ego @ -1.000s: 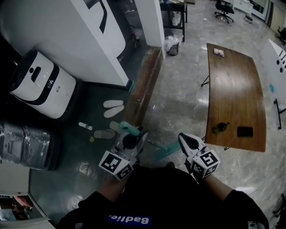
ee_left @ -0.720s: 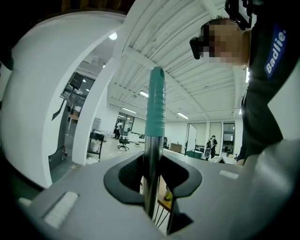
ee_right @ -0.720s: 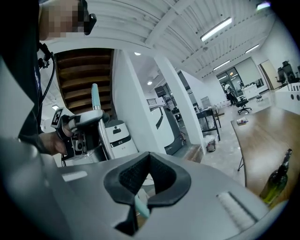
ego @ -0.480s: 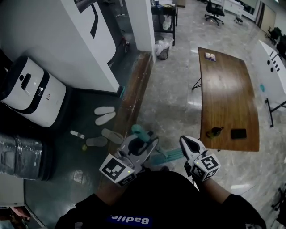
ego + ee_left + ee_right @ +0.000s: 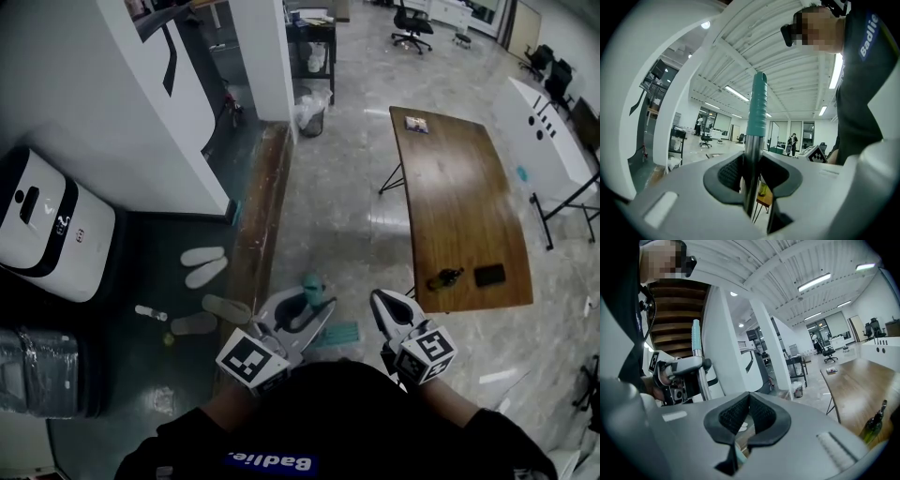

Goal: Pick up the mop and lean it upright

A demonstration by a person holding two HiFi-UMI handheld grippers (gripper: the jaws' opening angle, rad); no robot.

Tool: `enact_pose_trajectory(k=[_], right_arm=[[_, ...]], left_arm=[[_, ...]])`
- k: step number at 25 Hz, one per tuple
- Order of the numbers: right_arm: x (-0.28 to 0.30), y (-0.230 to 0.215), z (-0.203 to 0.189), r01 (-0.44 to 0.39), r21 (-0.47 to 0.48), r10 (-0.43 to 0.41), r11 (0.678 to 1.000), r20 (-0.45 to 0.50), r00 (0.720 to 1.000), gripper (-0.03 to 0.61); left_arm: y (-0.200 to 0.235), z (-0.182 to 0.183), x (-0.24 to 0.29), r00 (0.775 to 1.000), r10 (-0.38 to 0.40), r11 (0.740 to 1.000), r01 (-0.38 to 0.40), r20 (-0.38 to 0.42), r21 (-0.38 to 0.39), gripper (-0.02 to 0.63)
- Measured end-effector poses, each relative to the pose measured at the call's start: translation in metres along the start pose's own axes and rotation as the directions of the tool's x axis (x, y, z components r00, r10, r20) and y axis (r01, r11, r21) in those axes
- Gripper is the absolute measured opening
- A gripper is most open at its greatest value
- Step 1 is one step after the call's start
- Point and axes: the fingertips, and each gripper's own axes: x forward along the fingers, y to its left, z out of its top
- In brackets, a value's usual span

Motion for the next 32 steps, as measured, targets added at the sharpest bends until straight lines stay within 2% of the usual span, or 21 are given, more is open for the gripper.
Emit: enact_pose_trajectory(k=[7,12,19,23,29,32], right_arm=[[0.039,0.023,0.009,0.050,-0.015,-0.050,0.999,-0.029,0.998,0.005],[0.073,0.043,0.015,0.075,-0.018,-0.075,0.997,-0.048,0.996,0.005],[0.114,0.062,0.018,0.078,-0.045,-0.081,0.996,-0.069,0.994,0.005],[0.130,0.055,0.026,0.084,-0.042,-0.087,0.996,-0.066,0.994,0.005],[0.169,0.028,0.027,0.051,0.000,-0.051,0.999,-0.053,0.997,0.005],[0.197,0.005,0.032,0.014,0.030,-0.013,0.999,-0.047,0.999,0.005]], left_arm=[[0.049,0.009,-0.026,1.000,-0.022,1.000,0.022,0.023,-0.020,0.117],[0.095,0.010,-0.050,0.999,0.011,0.997,-0.007,0.052,-0.072,0.117],[0.144,0.009,-0.069,0.998,0.037,0.996,-0.031,0.059,-0.087,0.121],[0.166,0.019,-0.069,0.996,0.055,0.995,-0.048,0.073,-0.091,0.123],[0.208,0.072,-0.055,0.984,0.101,0.994,-0.094,0.144,-0.057,0.120],[0.236,0.087,-0.042,0.980,0.151,0.988,-0.148,0.128,-0.033,0.118]])
